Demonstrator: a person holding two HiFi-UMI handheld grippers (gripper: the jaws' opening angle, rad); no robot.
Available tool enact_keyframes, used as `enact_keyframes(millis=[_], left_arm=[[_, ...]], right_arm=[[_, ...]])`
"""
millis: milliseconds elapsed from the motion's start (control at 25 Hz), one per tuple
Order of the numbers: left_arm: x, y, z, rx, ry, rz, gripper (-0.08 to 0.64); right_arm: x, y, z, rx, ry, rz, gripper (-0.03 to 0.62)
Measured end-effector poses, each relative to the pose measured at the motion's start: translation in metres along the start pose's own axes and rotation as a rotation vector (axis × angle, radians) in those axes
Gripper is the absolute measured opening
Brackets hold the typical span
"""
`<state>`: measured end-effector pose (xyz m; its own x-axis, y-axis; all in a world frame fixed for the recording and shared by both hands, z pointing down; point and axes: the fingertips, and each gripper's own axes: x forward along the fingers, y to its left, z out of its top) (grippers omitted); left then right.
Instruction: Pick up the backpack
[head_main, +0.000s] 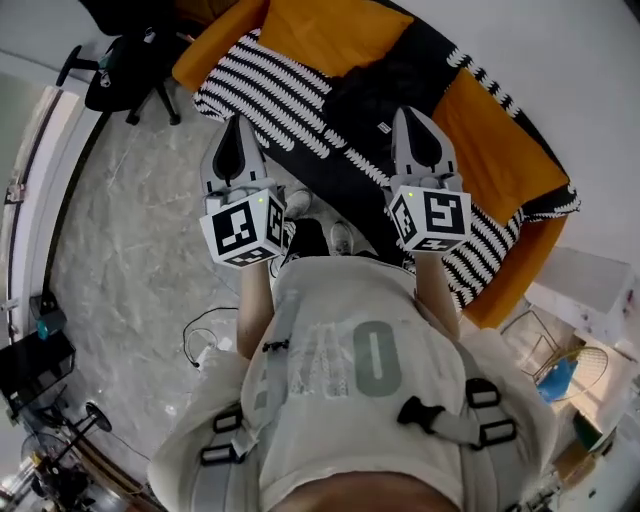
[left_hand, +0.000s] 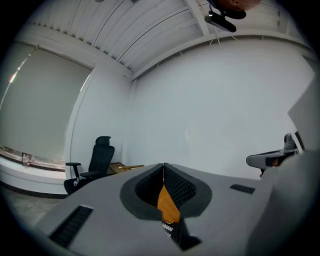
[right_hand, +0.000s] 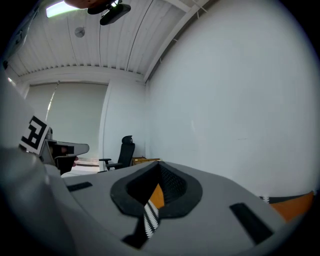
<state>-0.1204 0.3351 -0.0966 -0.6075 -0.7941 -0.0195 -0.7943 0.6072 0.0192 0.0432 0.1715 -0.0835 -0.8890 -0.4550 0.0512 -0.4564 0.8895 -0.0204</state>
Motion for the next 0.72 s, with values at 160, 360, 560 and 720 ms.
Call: enact_keyframes(millis=[160, 360, 560, 720], left_arm=[[0.049, -0.018, 0.003, 0.014, 0.000, -0.127, 0.020], [0.104, -0.064, 0.013, 0.065, -0.011, -0.337, 0.020], [0.138, -0.103, 0.027, 0.077, -0.046, -0.498, 0.020], [0.154, -0.136, 0.035, 0.081, -0.073, -0.616, 0.020]], right_arm=[[0.004, -0.026, 0.007, 0.004, -0.008, -0.134, 0.006], [-0.009, -0.060, 0.019, 0.020, -0.039, -0.349, 0.006], [-0.028, -0.085, 0.026, 0.034, -0.067, -0.517, 0.006], [-0.047, -0.101, 0.026, 0.047, -0.082, -0.641, 0.006]])
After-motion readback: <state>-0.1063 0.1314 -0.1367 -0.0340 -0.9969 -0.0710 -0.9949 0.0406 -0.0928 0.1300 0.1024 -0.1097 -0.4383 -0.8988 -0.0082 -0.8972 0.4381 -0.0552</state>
